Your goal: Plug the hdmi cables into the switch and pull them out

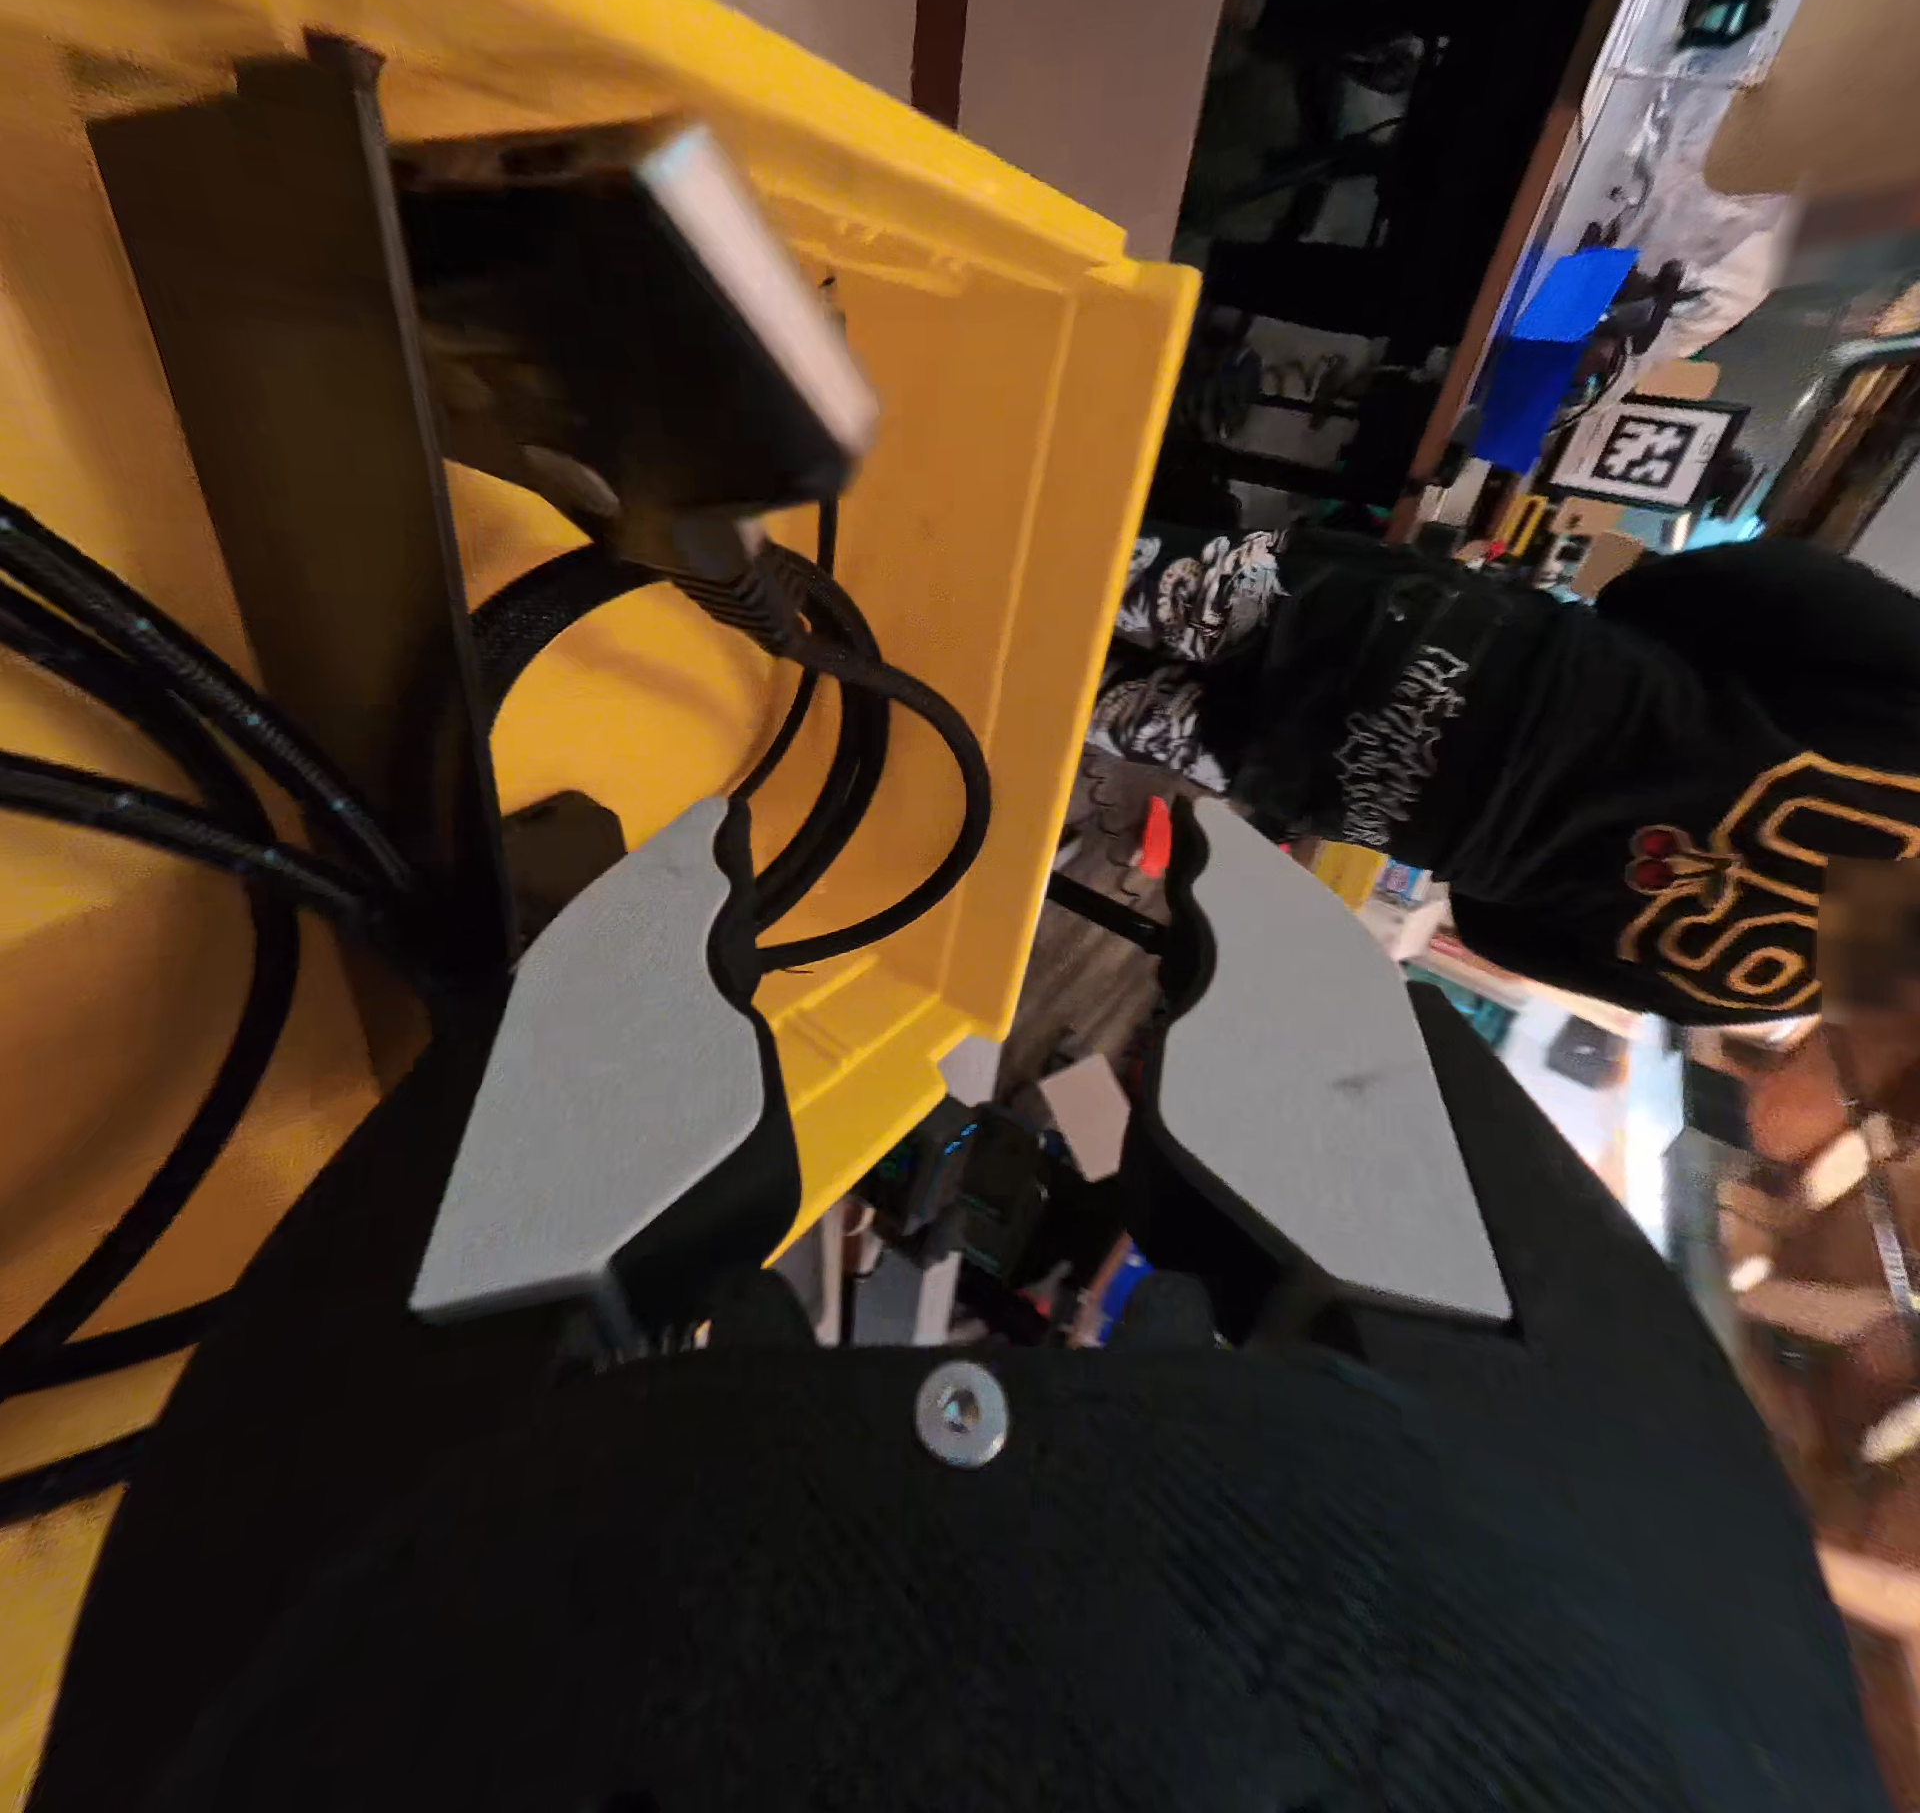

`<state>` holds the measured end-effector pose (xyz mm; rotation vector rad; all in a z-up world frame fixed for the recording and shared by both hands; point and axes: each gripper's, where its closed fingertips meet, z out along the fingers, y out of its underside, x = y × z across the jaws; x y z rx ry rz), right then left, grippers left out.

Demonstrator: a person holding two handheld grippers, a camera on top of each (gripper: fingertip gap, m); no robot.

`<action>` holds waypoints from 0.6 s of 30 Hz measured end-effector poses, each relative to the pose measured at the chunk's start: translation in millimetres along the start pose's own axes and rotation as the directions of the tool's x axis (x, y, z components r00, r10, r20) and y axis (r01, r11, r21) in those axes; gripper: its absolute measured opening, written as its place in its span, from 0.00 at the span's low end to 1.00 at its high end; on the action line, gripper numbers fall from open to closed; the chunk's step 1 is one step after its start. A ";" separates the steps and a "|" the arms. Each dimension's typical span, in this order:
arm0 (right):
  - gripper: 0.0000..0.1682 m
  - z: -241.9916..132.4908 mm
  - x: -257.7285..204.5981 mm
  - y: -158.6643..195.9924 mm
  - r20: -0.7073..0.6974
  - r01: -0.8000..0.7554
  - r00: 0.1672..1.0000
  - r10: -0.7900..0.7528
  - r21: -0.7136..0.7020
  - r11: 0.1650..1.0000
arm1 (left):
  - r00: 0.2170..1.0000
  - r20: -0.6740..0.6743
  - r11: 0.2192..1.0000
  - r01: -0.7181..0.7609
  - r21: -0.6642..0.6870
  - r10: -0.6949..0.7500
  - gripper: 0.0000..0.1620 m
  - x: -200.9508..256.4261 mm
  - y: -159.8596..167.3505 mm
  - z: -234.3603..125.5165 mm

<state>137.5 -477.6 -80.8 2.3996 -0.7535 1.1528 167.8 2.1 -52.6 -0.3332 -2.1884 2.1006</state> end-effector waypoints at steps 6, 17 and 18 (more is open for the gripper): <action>0.47 -66.7 8.3 25.5 -0.051 -0.479 0.877 0.478 -0.004 0.878 | 0.999 -0.036 1.000 0.017 -0.024 -0.018 0.40 11.4 9.6 13.7; 0.56 -209.0 -124.0 2.7 0.044 -0.901 -0.043 0.998 0.429 -0.058 | 0.995 0.034 0.983 0.101 -0.150 -0.097 0.40 22.2 19.2 137.3; 0.55 -207.3 -132.1 13.8 0.003 -0.889 -0.123 0.992 0.444 -0.112 | 0.994 0.055 0.980 0.105 -0.168 -0.098 0.42 21.8 16.9 155.8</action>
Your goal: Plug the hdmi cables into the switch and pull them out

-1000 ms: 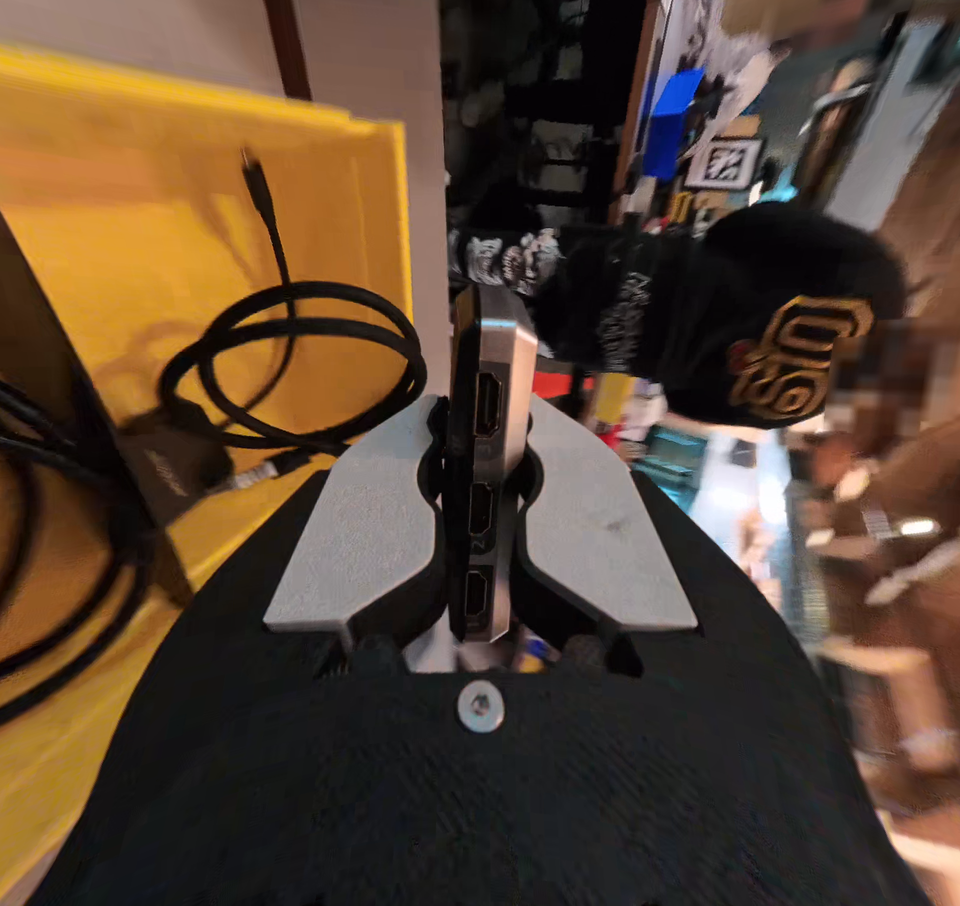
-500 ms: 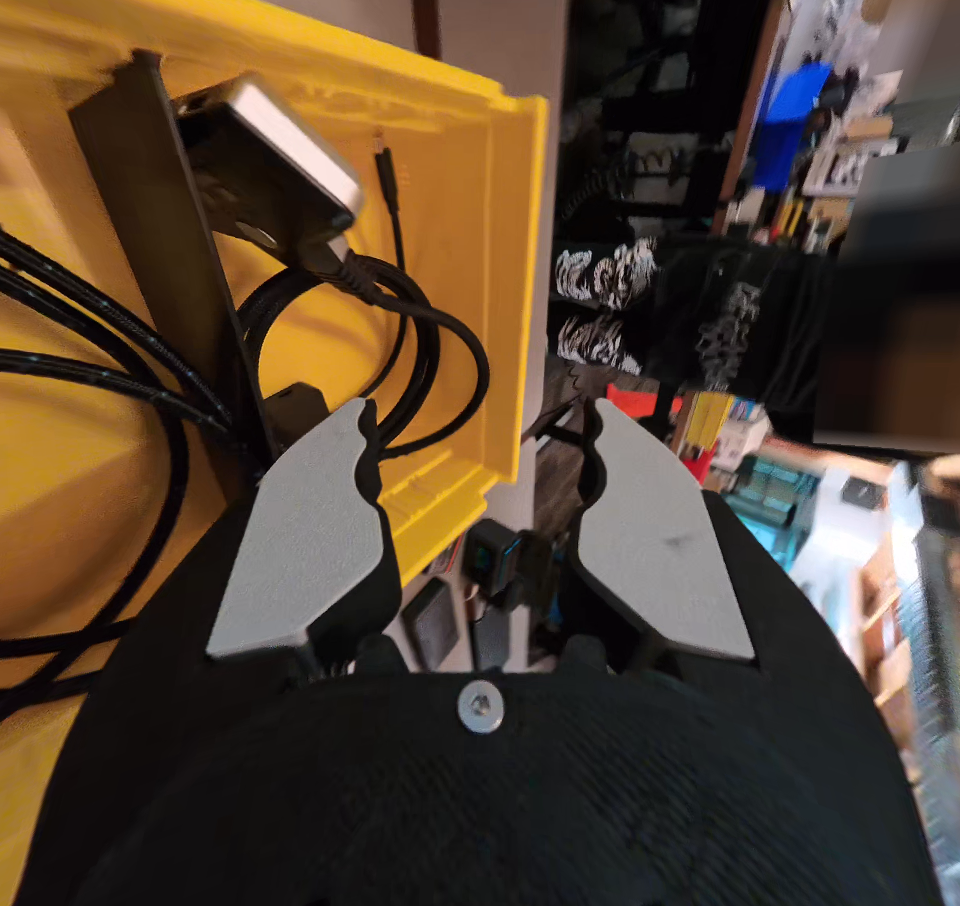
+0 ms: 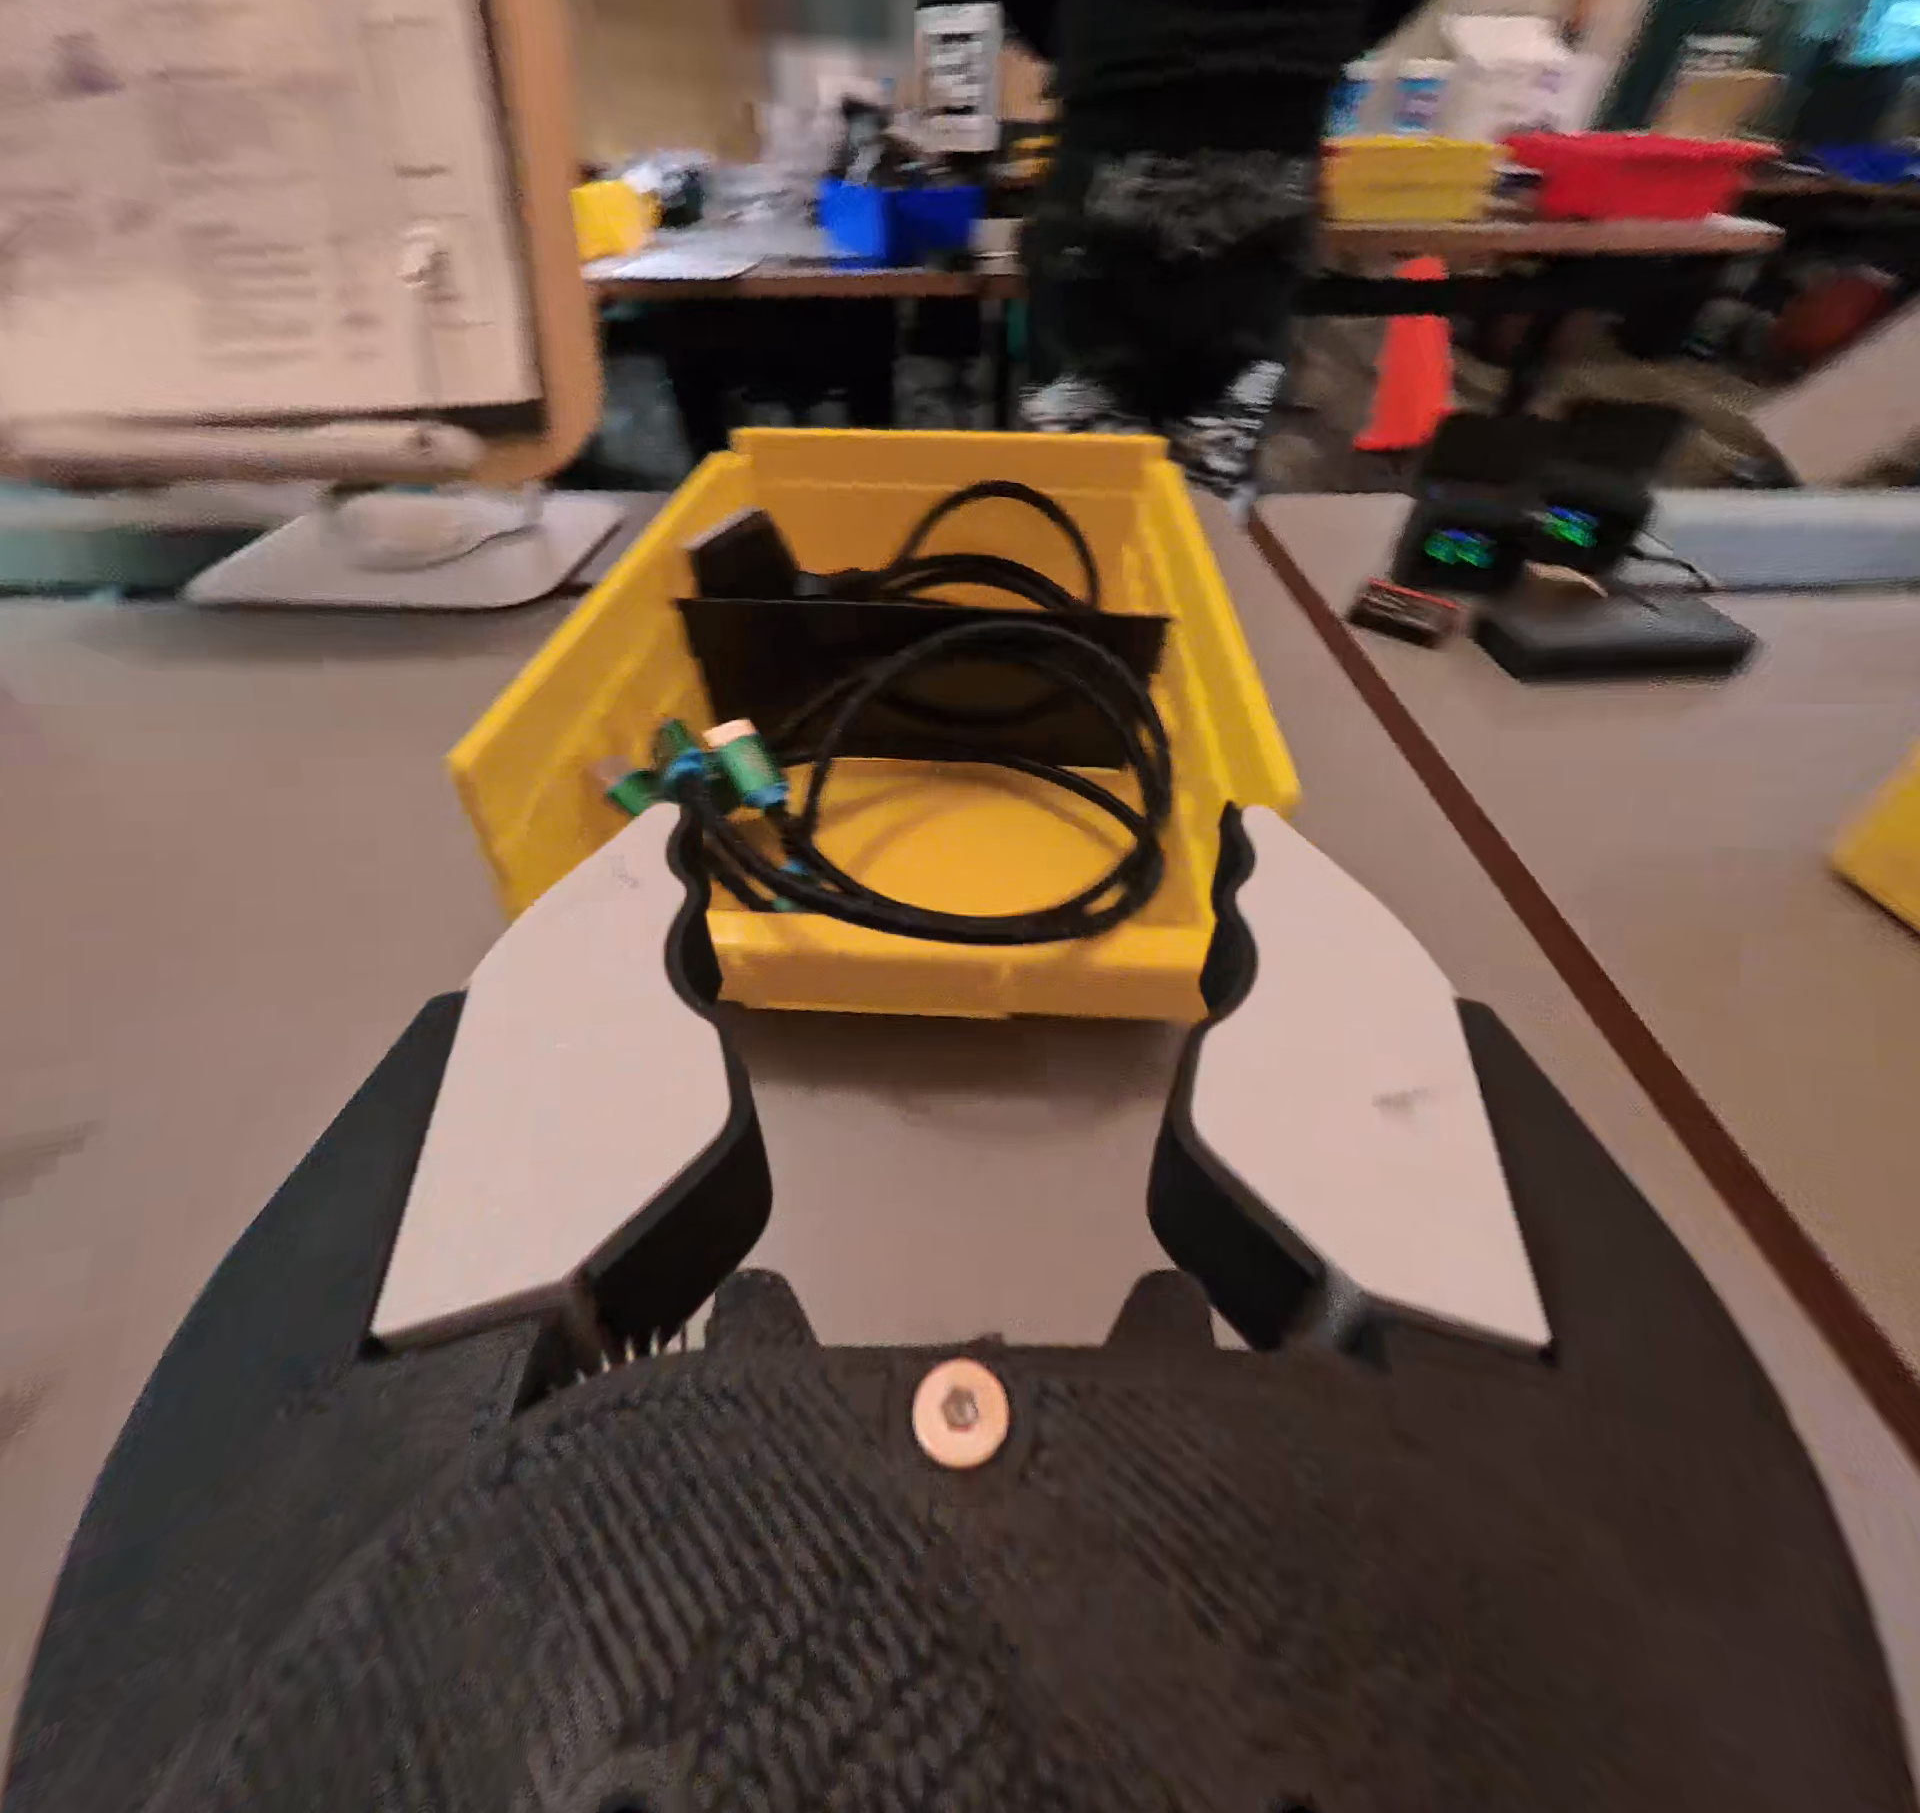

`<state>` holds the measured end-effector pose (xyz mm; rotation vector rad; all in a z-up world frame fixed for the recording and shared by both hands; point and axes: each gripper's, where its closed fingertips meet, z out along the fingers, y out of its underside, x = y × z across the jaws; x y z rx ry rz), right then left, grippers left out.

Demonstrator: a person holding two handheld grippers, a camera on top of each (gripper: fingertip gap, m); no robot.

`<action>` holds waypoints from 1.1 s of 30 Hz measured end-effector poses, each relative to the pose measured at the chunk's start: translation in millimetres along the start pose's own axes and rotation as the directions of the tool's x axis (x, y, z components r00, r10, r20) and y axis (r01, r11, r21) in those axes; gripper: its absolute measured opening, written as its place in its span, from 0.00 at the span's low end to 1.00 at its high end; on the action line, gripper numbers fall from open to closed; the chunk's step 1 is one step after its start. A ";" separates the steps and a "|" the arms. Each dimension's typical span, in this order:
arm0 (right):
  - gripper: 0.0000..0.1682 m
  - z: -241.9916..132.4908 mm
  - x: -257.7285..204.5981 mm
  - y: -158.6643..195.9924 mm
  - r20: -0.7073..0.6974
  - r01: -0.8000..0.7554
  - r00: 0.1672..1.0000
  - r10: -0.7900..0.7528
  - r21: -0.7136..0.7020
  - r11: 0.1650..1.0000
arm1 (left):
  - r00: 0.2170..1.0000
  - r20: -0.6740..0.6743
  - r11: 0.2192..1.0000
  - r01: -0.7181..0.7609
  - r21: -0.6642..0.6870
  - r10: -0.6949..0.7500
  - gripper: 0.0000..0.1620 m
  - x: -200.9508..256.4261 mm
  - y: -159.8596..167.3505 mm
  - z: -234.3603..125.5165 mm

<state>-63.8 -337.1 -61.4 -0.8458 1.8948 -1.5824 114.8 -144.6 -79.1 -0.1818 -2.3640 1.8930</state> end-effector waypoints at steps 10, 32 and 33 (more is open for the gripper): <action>0.50 4.1 35.6 4.0 -0.072 -0.179 0.980 0.183 0.058 0.982 | 0.975 0.220 0.987 0.027 -0.158 0.009 0.53 -2.6 -10.7 165.2; 0.52 -16.9 -49.0 -41.1 0.273 -0.004 0.962 -0.020 0.088 0.996 | 0.902 0.428 0.978 0.039 -0.207 0.055 0.05 -70.7 34.4 5.0; 0.54 -19.9 -69.2 -44.4 0.323 0.007 0.946 -0.035 0.088 0.996 | 0.901 0.430 0.978 0.038 -0.206 0.055 0.05 -69.9 38.8 -15.5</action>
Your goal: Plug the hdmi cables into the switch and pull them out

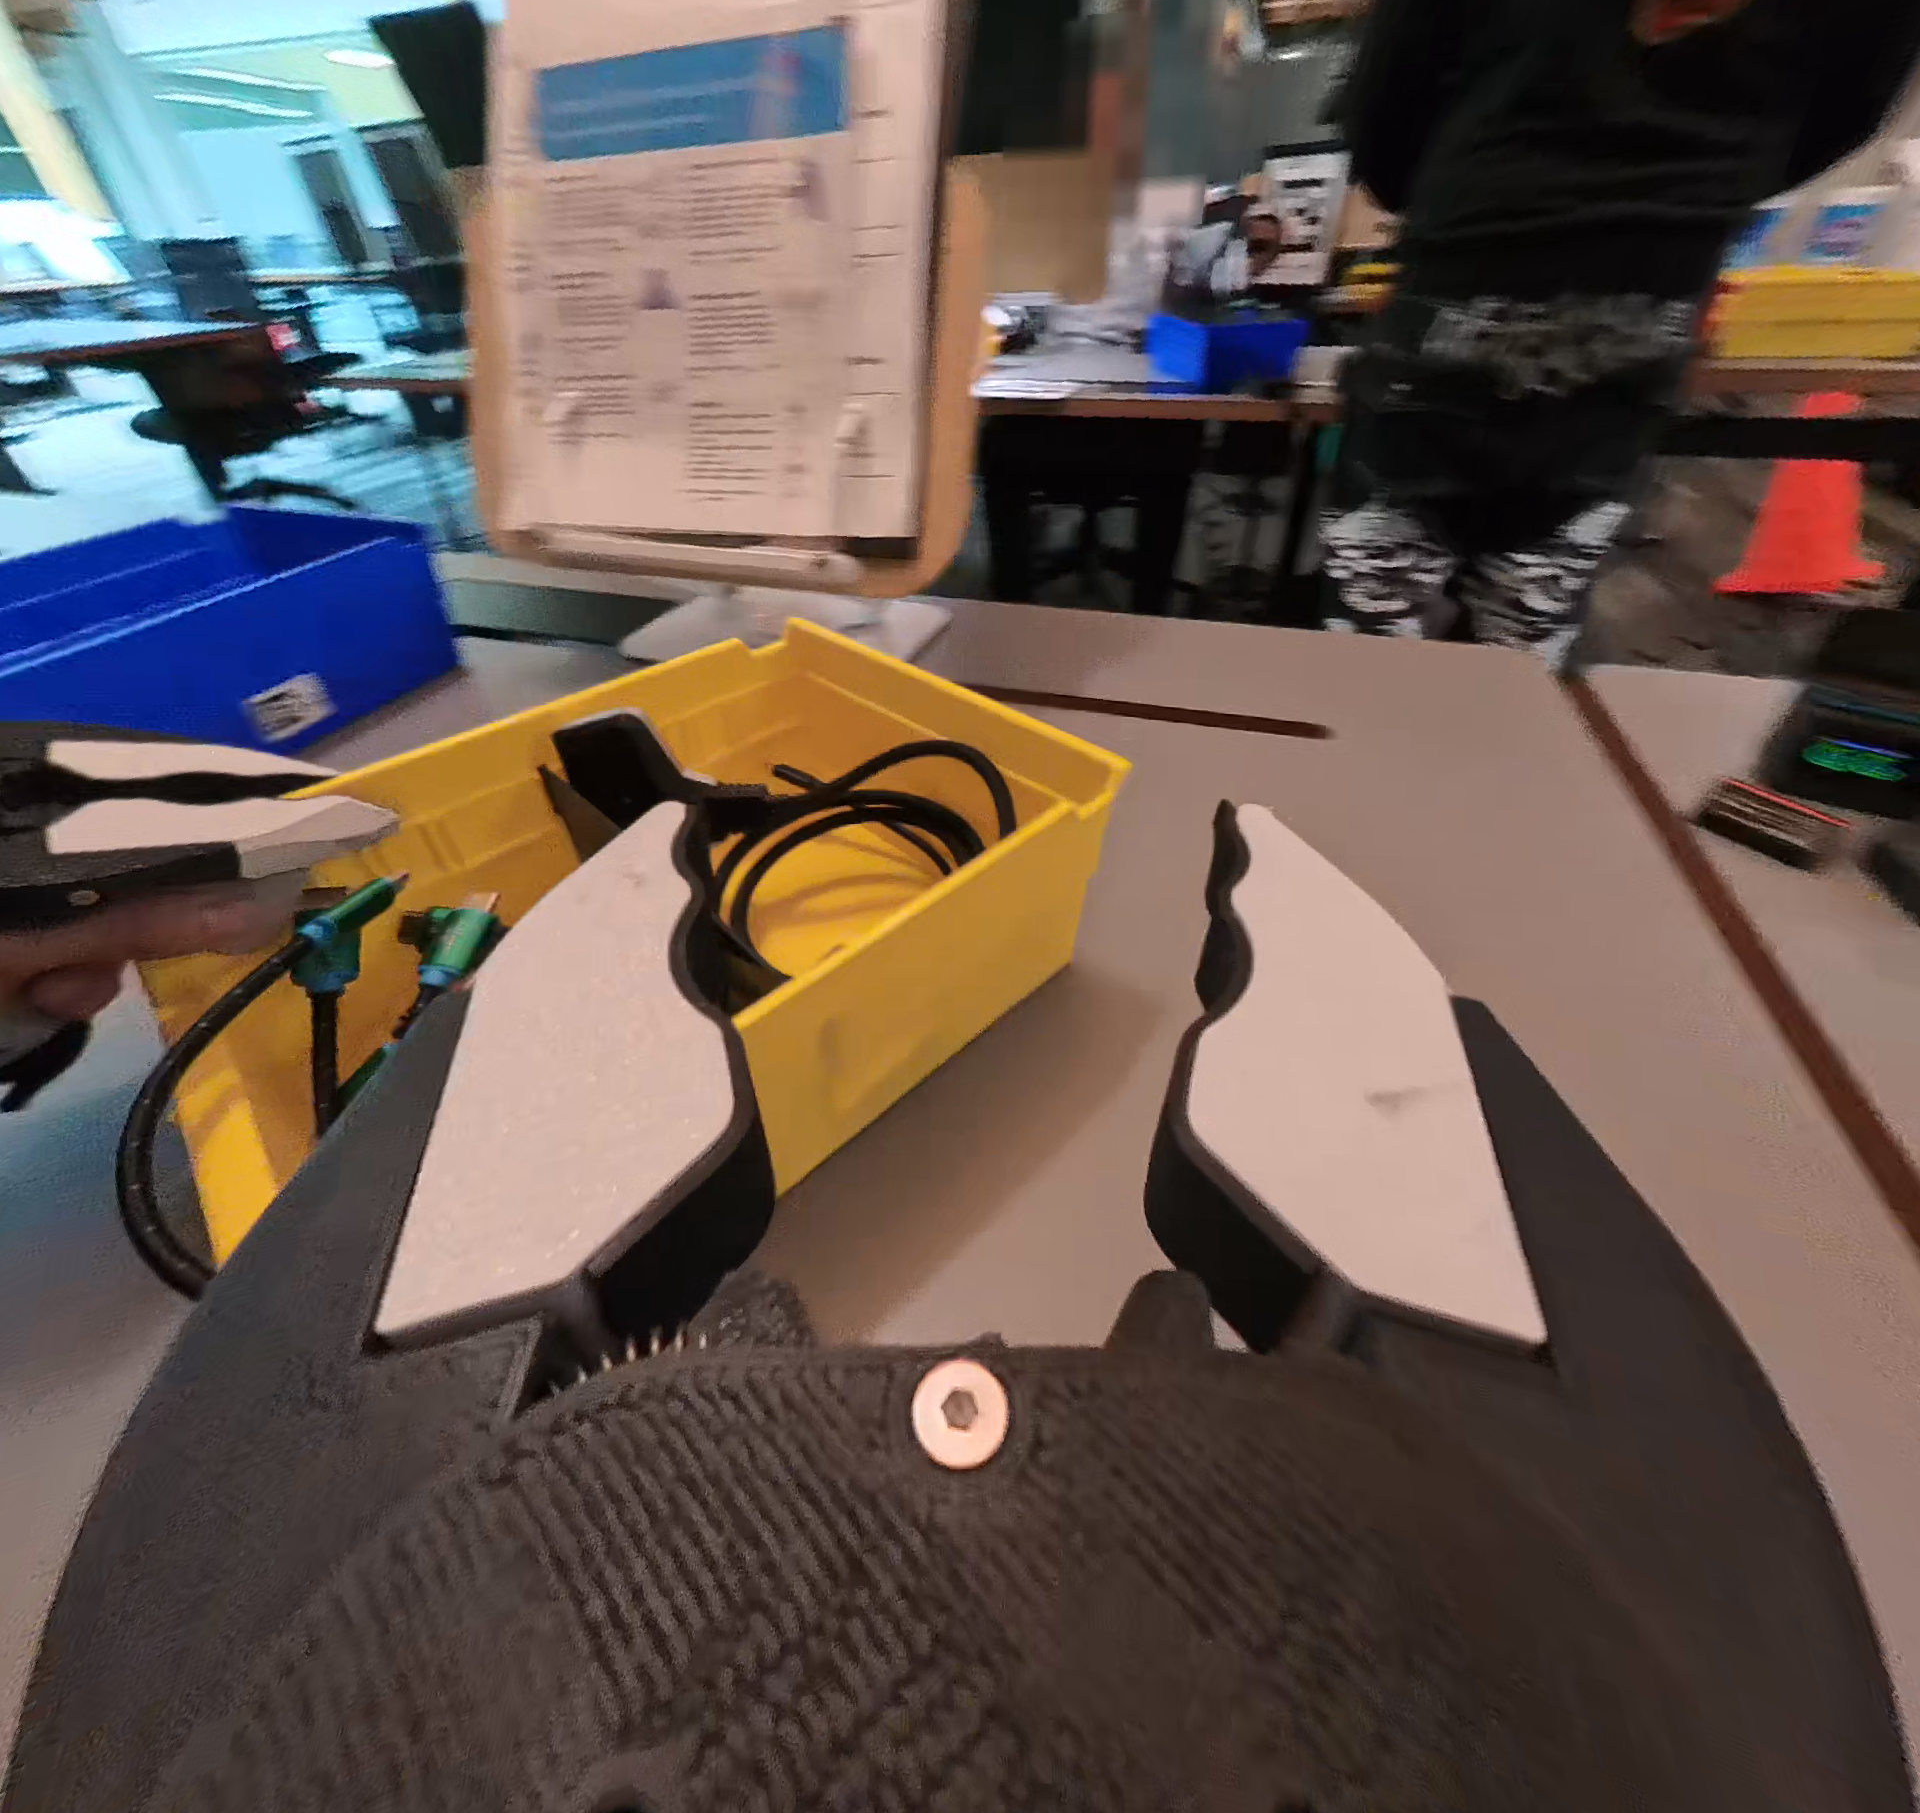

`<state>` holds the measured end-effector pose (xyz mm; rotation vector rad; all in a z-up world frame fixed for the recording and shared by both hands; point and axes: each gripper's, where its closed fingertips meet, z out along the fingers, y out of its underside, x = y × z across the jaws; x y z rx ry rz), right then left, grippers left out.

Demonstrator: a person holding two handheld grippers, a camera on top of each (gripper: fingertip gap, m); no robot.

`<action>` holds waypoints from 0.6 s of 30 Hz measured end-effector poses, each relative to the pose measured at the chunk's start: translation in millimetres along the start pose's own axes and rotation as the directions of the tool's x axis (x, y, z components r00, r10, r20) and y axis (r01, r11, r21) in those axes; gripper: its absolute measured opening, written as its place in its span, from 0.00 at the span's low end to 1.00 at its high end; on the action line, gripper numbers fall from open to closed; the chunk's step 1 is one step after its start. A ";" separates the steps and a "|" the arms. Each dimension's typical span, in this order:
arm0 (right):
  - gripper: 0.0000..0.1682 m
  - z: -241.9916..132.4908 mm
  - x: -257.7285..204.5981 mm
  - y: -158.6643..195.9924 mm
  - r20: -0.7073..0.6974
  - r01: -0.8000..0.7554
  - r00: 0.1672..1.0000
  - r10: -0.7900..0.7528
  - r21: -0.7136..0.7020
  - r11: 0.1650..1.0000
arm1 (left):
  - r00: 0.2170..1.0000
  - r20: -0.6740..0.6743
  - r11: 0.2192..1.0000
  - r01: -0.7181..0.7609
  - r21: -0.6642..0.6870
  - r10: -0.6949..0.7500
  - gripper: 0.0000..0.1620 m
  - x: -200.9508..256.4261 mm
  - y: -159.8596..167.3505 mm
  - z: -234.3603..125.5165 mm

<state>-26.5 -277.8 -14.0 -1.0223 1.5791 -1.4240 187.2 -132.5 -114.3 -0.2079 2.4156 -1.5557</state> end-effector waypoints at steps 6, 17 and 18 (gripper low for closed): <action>0.64 52.4 -148.8 -39.8 0.380 -0.132 0.916 0.125 -0.007 0.991 | 0.997 0.072 1.000 -0.007 0.015 0.006 0.05 -41.0 44.9 -91.4; 0.59 280.2 -407.2 -27.6 0.607 0.070 0.730 0.314 -0.523 0.849 | 0.960 0.273 0.996 -0.076 0.045 0.061 0.08 -85.8 70.5 -140.3; 0.59 300.6 -412.8 -11.3 0.555 0.078 0.767 0.322 -0.578 0.812 | 0.961 0.269 0.996 -0.075 0.046 0.060 0.08 -85.7 70.5 -140.3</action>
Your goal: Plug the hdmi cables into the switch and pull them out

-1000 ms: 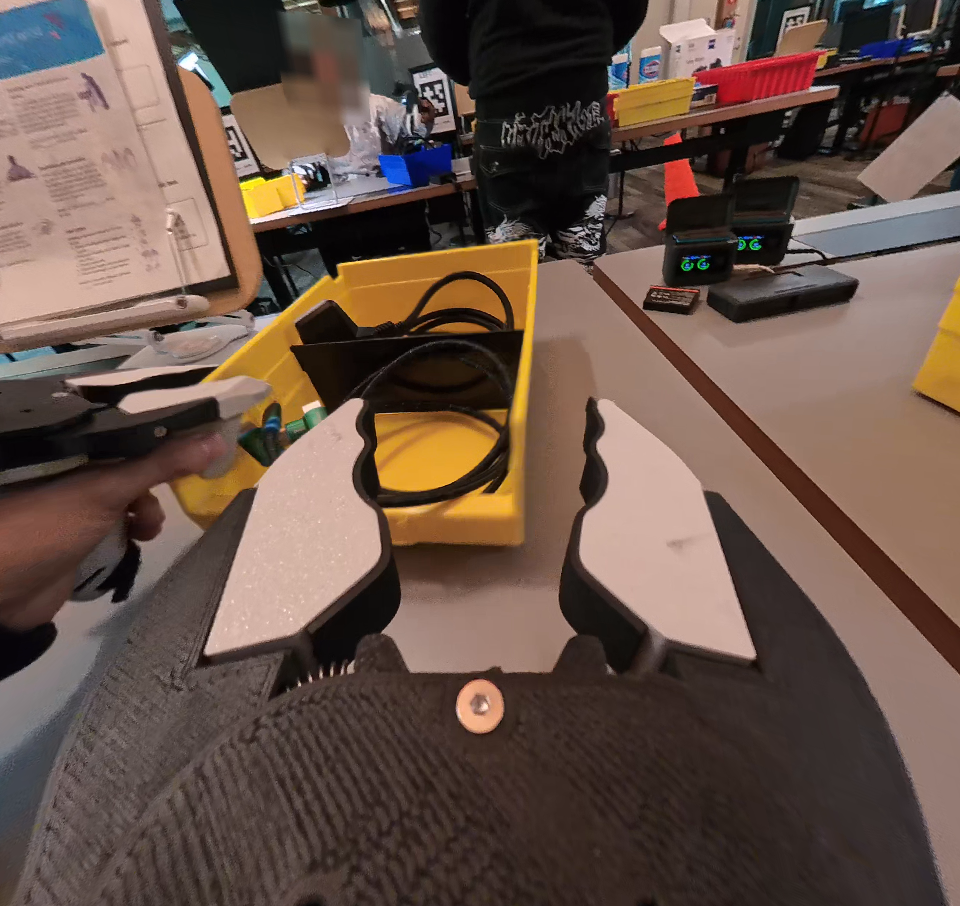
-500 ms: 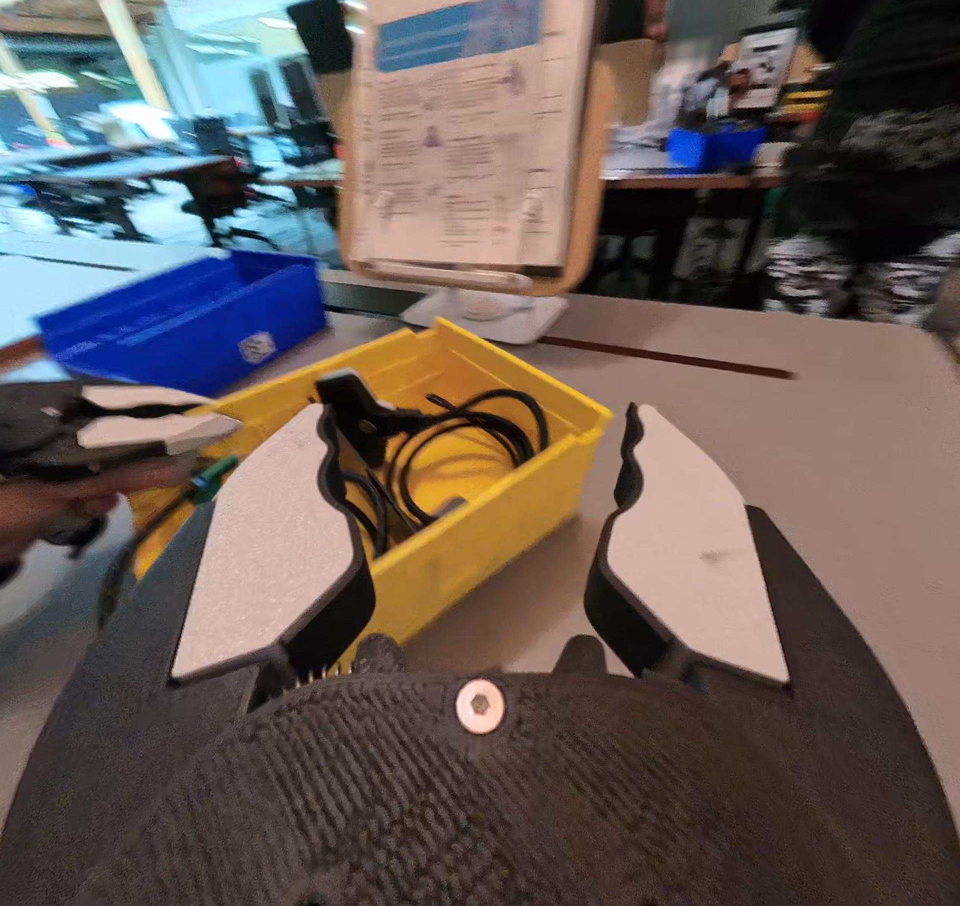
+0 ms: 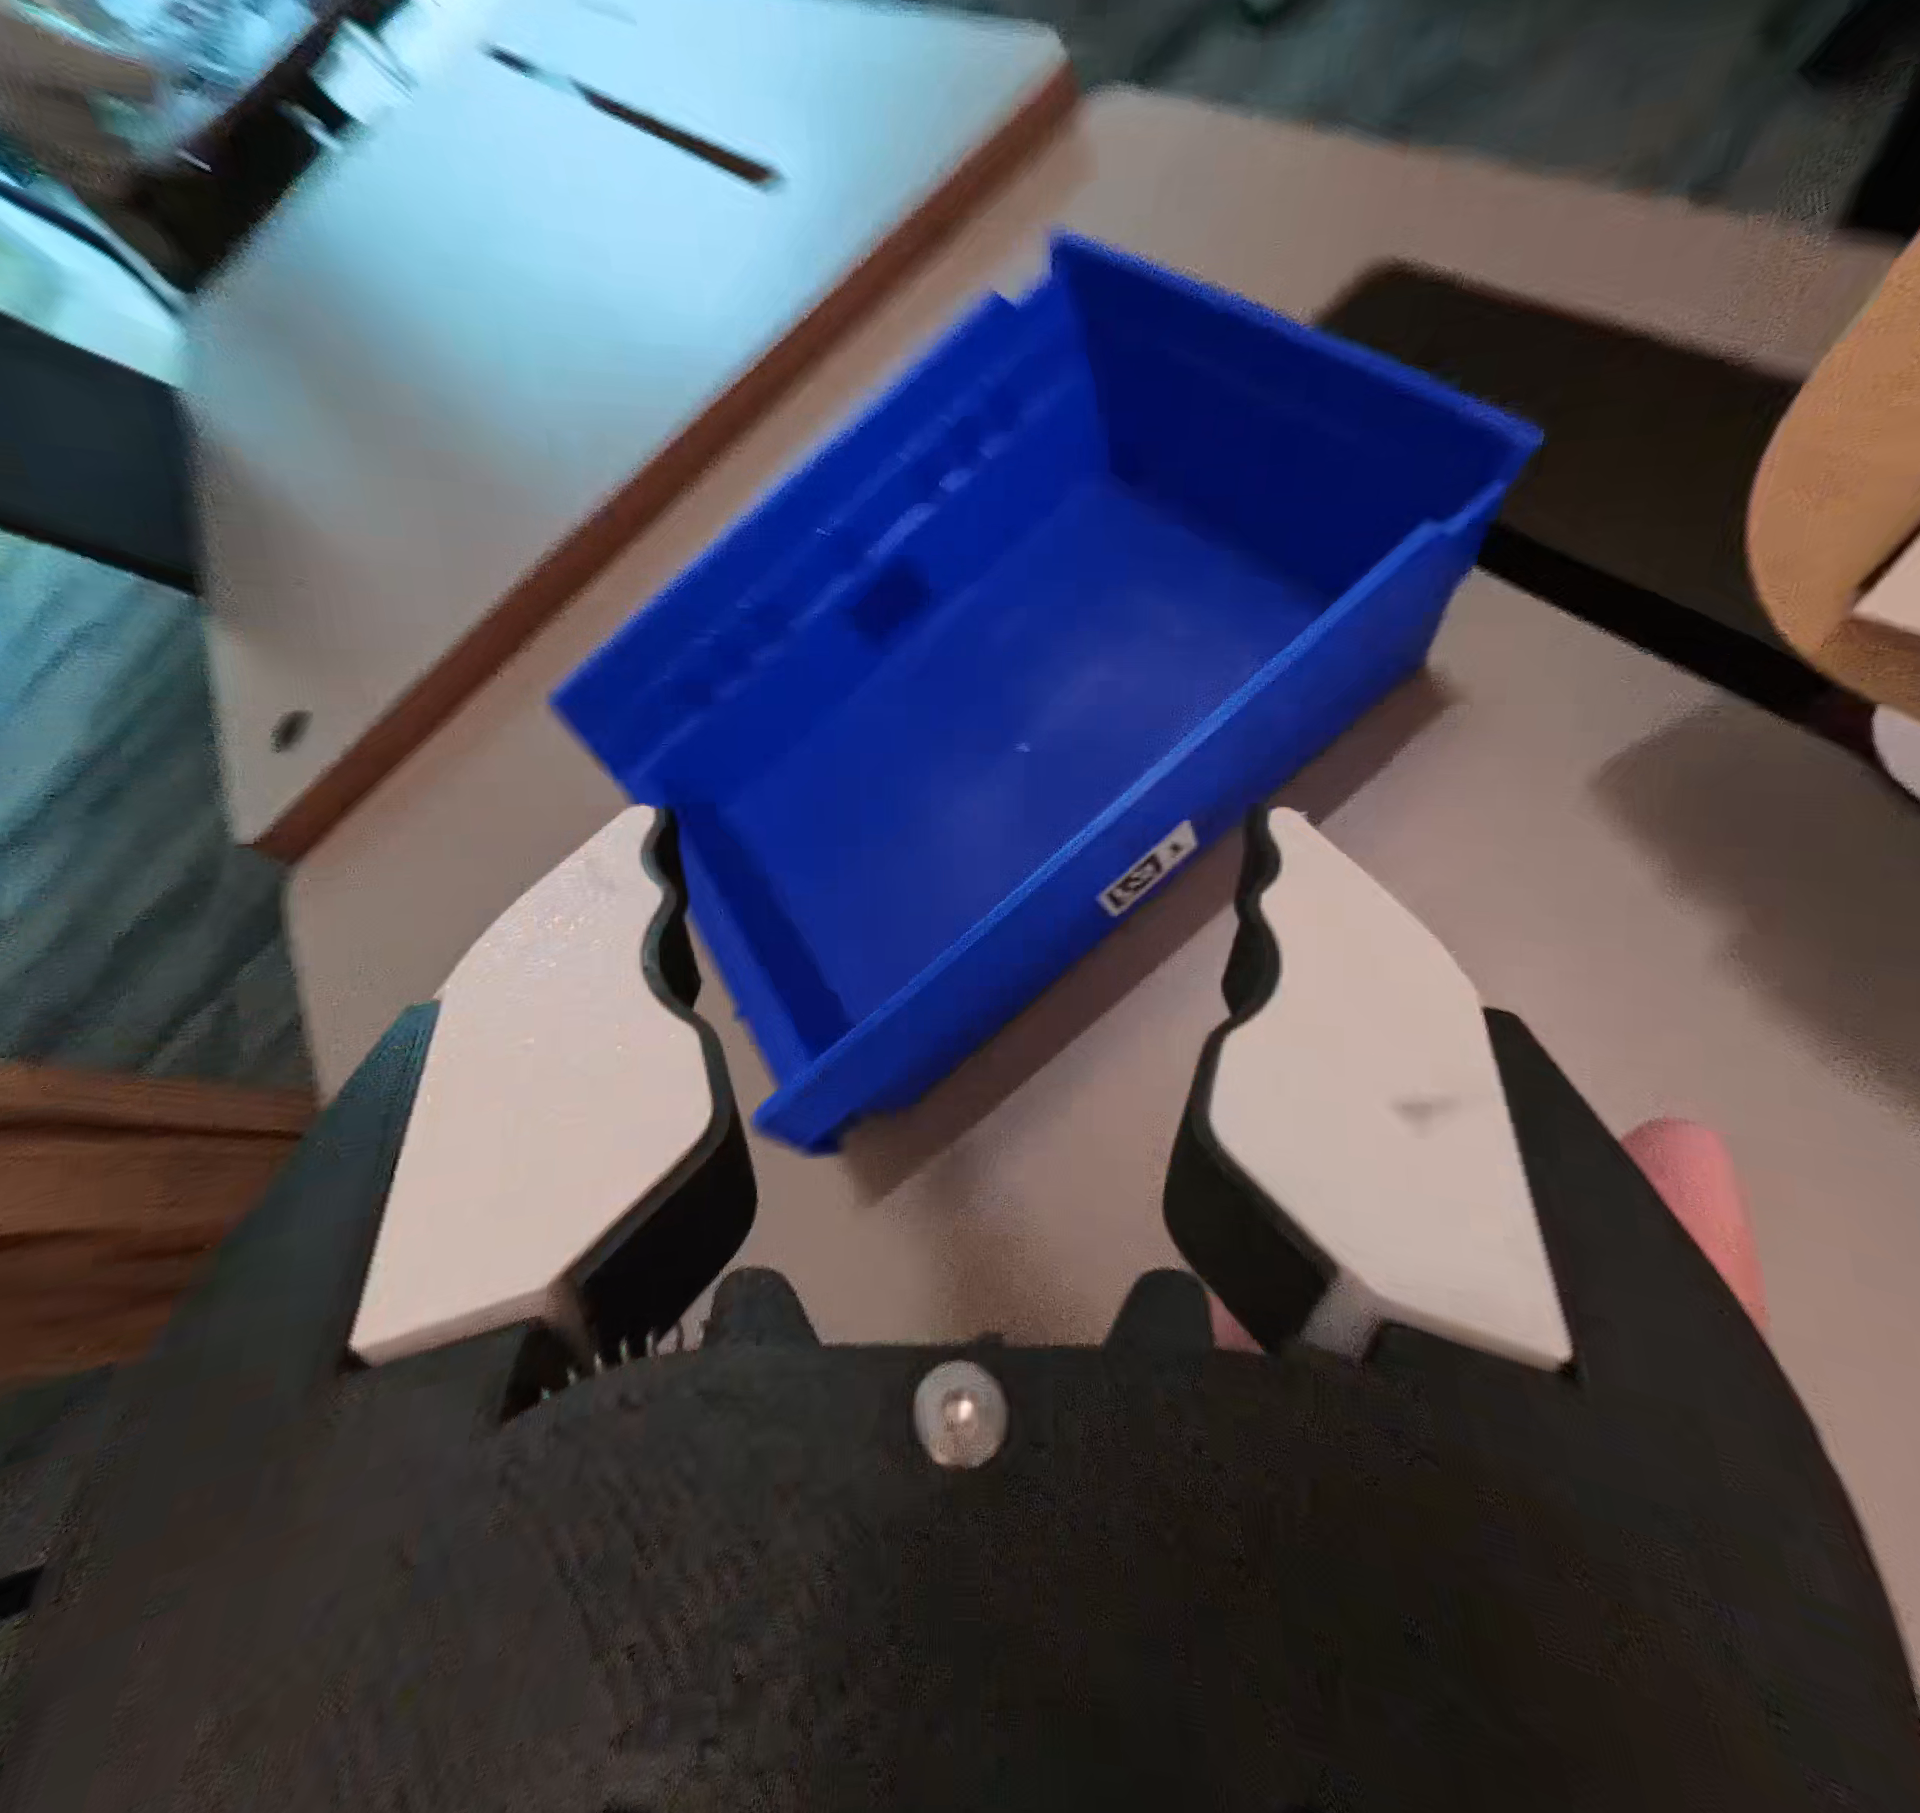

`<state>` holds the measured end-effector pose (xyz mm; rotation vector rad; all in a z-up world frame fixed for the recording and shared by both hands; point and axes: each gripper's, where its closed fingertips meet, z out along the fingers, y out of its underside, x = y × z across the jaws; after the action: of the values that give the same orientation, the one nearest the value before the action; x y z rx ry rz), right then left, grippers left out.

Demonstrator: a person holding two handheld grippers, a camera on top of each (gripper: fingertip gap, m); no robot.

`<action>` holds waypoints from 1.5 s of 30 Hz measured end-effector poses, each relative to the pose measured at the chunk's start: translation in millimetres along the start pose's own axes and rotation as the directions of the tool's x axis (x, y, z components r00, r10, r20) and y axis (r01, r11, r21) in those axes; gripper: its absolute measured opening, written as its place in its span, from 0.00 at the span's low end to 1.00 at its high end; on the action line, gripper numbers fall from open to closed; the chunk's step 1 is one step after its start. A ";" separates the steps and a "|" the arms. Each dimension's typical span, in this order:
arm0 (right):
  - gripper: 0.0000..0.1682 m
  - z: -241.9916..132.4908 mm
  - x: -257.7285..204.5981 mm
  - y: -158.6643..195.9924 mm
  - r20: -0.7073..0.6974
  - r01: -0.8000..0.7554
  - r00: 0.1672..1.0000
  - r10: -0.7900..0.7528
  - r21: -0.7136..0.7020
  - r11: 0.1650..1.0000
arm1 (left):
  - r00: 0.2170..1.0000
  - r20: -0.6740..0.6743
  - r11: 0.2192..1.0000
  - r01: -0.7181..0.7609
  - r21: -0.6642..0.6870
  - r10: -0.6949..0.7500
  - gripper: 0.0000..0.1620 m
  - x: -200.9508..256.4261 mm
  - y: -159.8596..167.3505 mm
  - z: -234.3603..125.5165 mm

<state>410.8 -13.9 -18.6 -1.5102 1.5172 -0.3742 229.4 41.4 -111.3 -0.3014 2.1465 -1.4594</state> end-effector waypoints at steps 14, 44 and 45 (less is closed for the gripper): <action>0.26 130.7 78.4 39.4 -0.183 -0.216 0.966 0.180 -0.201 0.955 | 0.986 -0.159 0.996 0.062 0.061 -0.052 0.06 -4.9 4.3 5.3; 0.04 -401.7 335.8 136.6 -0.585 -0.124 0.797 0.147 0.080 0.989 | 0.911 0.300 0.956 0.293 0.009 -0.282 0.04 -257.9 89.9 -4.4; 0.04 -410.6 350.3 155.0 -0.590 -0.171 0.788 0.178 0.068 0.983 | 0.901 0.321 0.953 0.304 0.010 -0.291 0.04 -268.2 92.3 -1.0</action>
<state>68.3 -457.1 -58.7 -1.2821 2.1233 -0.8018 463.5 201.4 -116.4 -0.8550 1.9258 -1.4119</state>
